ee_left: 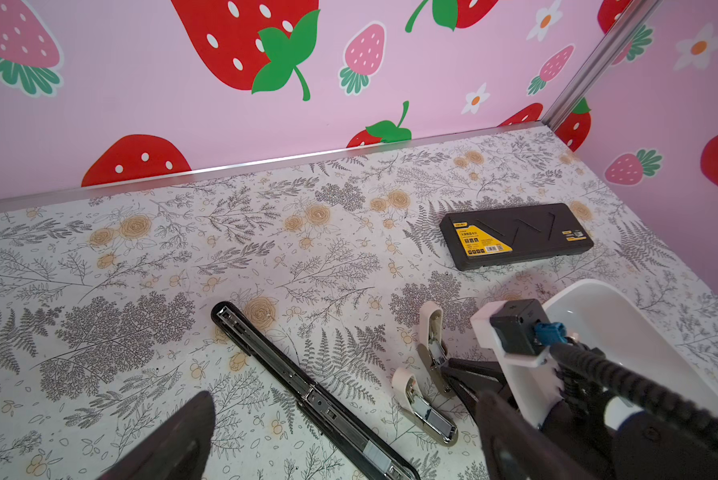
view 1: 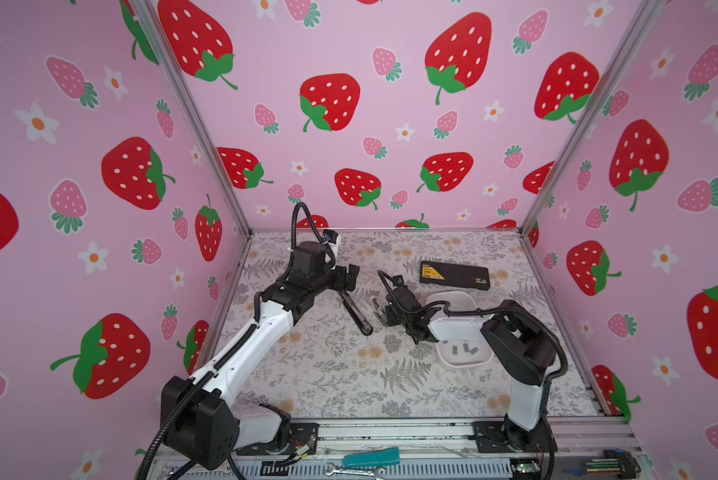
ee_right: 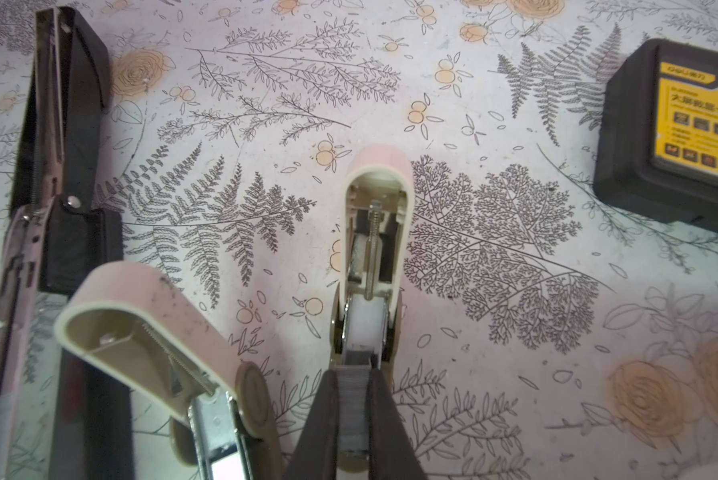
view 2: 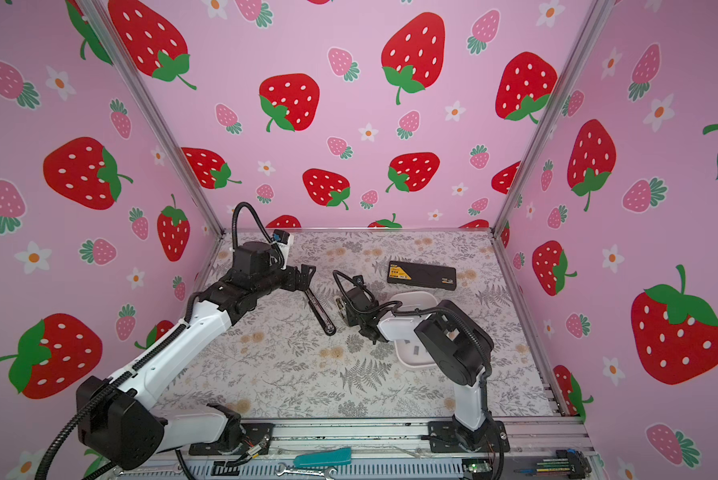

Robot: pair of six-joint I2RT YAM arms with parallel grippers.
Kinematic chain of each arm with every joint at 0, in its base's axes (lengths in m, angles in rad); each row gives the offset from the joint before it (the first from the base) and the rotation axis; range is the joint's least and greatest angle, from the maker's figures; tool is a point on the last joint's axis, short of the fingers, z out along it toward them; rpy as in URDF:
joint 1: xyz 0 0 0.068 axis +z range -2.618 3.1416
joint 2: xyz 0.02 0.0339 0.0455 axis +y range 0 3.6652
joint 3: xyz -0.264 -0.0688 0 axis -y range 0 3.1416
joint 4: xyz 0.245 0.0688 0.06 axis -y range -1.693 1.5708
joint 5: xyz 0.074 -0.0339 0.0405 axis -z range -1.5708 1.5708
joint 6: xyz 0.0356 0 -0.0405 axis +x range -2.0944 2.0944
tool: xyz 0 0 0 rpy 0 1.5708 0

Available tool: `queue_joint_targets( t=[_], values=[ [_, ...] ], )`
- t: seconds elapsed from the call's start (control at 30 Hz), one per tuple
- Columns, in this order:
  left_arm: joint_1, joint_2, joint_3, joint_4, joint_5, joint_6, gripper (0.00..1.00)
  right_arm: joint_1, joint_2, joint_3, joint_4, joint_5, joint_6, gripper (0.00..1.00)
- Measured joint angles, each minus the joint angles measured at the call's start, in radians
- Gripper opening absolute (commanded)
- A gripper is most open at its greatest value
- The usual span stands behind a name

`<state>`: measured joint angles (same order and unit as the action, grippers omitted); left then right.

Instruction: Load the staples into the stapler

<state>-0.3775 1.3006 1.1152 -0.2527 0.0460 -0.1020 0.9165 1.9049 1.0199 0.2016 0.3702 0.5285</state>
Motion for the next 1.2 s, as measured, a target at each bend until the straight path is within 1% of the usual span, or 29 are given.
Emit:
queue_joint_targets(
  t=[0.43, 0.57, 0.6, 0.87, 1.03, 1.2],
  values=[
    [0.0, 0.005, 0.0, -0.001, 0.0, 0.0, 0.99, 0.006, -0.009, -0.03, 0.031, 0.013, 0.003, 0.03],
    [0.0, 0.005, 0.0, -0.001, 0.001, 0.0, 0.99, 0.009, -0.009, -0.03, 0.03, 0.017, 0.003, 0.04],
    [0.0, 0.005, 0.0, -0.001, 0.001, 0.0, 0.99, 0.01, -0.009, -0.03, 0.029, 0.02, 0.004, 0.07],
    [0.0, 0.005, 0.0, -0.001, 0.008, 0.0, 0.99, 0.013, -0.018, -0.03, 0.006, 0.026, 0.014, 0.15],
    [0.0, 0.005, 0.0, -0.001, 0.008, 0.0, 0.99, 0.017, -0.027, -0.03, -0.024, 0.026, 0.018, 0.23],
    [0.0, 0.005, 0.0, -0.001, 0.009, 0.0, 0.99, 0.018, -0.027, -0.03, -0.05, 0.025, 0.021, 0.24]
  ],
)
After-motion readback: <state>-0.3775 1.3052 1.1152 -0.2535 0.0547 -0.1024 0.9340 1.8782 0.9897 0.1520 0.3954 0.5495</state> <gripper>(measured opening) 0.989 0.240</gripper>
